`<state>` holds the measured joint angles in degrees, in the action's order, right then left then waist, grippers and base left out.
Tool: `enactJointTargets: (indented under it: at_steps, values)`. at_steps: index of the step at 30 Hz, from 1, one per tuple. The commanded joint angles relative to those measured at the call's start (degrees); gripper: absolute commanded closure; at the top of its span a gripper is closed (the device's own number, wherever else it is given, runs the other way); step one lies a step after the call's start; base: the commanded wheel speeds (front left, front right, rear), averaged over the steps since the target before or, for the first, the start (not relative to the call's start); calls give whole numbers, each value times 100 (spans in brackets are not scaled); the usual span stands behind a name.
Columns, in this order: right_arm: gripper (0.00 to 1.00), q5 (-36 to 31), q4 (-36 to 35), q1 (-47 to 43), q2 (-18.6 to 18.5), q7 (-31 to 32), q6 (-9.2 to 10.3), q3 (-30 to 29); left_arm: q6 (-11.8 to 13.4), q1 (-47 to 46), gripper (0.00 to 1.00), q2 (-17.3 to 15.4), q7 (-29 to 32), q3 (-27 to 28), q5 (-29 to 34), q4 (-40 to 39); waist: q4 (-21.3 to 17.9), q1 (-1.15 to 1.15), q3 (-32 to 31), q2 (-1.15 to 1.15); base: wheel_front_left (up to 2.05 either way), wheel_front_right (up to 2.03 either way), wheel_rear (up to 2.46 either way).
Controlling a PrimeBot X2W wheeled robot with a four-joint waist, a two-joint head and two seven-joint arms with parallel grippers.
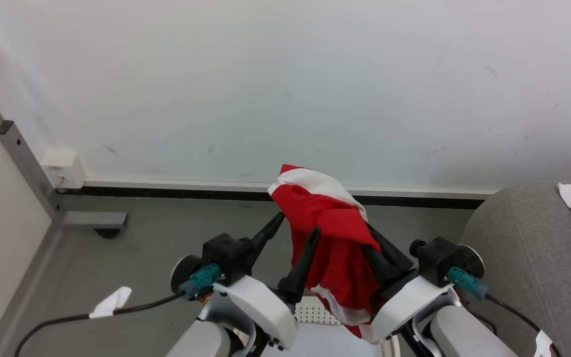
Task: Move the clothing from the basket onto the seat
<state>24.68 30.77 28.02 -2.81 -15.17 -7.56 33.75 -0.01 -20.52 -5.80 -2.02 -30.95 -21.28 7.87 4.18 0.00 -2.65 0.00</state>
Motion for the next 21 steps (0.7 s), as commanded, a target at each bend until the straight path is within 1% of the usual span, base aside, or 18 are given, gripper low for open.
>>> enactJointTargets:
  at_steps: [1, 7, 8, 11, 14, 21]
  values:
    - [100, -61, -35, -3, -15, 3, 14, -118, -2, 97, 0, -35, 6, -13, -17, 26, -35, 0, -9, 0, 0, 0, 0]
    - [100, -271, -130, -14, -14, 3, 15, -555, 6, 179, 0, -66, -76, -46, -41, 85, -199, 0, -2, 0, 0, 0, 0]
    - [100, -271, -130, -14, -14, 3, 15, -555, 6, 179, 0, -66, -76, -46, -41, 85, -199, 0, -2, 0, 0, 0, 0]
    - [100, -375, -192, -27, -14, 4, 15, -727, 26, 206, 0, -77, -92, -53, -54, 103, -356, 0, 13, 0, 0, 0, 0]
    - [100, -495, -253, -56, -13, 3, 14, -844, 45, 205, 0, -80, -122, -53, -75, 109, -568, 0, 35, 0, 0, 0, 0]
    - [100, -743, -385, -139, -14, 3, 15, -1040, 80, 171, 0, -96, -205, -30, -96, 124, -1255, 0, 127, 0, 0, 0, 0]
